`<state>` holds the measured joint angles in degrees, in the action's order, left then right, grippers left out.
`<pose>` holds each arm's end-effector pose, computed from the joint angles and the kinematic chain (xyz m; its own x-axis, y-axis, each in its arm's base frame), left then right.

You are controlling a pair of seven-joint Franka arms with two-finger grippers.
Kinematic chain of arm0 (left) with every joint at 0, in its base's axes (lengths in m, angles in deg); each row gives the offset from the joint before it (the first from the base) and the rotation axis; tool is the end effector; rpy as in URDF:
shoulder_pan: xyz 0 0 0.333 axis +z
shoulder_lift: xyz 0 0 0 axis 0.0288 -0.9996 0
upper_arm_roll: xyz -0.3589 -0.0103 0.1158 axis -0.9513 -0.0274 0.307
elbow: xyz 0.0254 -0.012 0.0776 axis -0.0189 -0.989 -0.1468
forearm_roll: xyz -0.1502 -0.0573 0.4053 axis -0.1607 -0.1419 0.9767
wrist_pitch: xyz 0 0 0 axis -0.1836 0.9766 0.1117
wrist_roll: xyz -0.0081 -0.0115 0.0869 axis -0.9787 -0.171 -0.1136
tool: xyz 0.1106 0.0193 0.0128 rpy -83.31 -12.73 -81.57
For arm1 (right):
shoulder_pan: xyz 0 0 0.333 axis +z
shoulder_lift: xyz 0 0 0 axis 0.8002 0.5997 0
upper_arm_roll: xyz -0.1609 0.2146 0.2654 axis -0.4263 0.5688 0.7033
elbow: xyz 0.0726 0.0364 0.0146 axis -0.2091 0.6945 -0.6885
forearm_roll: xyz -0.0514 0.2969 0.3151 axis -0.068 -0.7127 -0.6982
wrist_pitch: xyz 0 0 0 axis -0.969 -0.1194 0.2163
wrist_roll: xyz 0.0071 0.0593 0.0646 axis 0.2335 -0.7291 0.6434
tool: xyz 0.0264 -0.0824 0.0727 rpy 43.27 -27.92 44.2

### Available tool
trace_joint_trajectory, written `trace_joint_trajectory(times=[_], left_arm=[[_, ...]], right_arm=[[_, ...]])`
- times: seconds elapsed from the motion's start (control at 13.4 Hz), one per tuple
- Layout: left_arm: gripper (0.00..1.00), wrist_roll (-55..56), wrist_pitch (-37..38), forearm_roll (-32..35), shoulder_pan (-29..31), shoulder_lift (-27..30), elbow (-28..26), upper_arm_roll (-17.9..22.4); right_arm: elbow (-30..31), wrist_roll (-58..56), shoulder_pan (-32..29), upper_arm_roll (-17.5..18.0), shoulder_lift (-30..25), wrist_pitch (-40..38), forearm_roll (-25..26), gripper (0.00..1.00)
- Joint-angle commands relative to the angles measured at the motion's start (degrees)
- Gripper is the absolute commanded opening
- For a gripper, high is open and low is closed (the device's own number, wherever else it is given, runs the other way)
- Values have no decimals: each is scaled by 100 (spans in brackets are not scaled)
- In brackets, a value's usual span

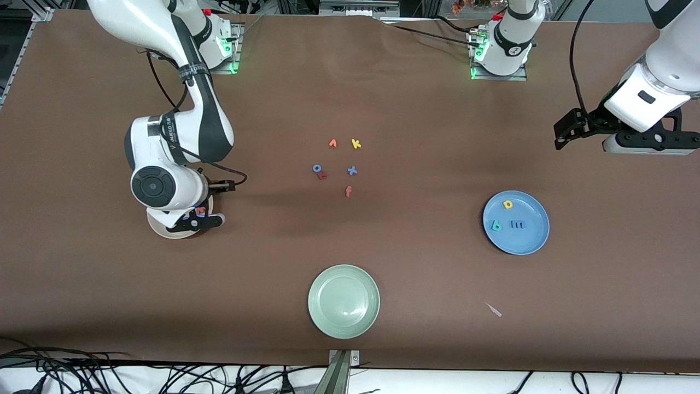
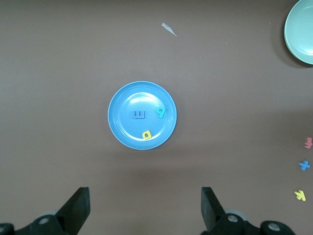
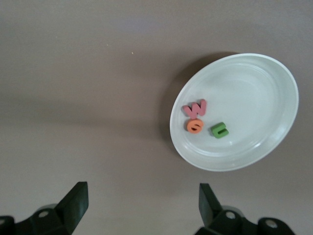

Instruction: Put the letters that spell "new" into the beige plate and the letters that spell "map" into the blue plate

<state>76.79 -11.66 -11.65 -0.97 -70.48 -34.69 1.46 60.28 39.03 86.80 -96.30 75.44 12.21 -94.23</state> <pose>0.5933 -0.0709 0.6402 0.9995 -0.0122 0.0305 -0.0121 -0.9999 -0.0034 0.6835 0.2046 0.3551 0.9385 0.1258 -0.3215 0.1676 -0.9802 0.1057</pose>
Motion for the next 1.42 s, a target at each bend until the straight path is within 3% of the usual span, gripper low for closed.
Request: trace_joint_trajectory(times=[0.0,0.22,0.37,0.82,1.34], left_arm=[[100,-60,310,-184,-50,81,49,39],[100,-69,444,-210,-85,-23,215,30],[100,-78,444,-219,-24,-42,234,47],[100,-69,444,-210,-121,-103,374,21],[100,19,479,-202,-156,-103,383,-111]], right_arm=[[-109,124,-130,373,-462,-328,-77,100],[101,240,-1462,1672,-1183,-540,229,100],[278,161,-2045,2133,-1658,-557,380,100],[323,-112,-2424,2116,-2661,-1251,635,100],[375,-103,-2794,2020,-2908,-838,617,100]])
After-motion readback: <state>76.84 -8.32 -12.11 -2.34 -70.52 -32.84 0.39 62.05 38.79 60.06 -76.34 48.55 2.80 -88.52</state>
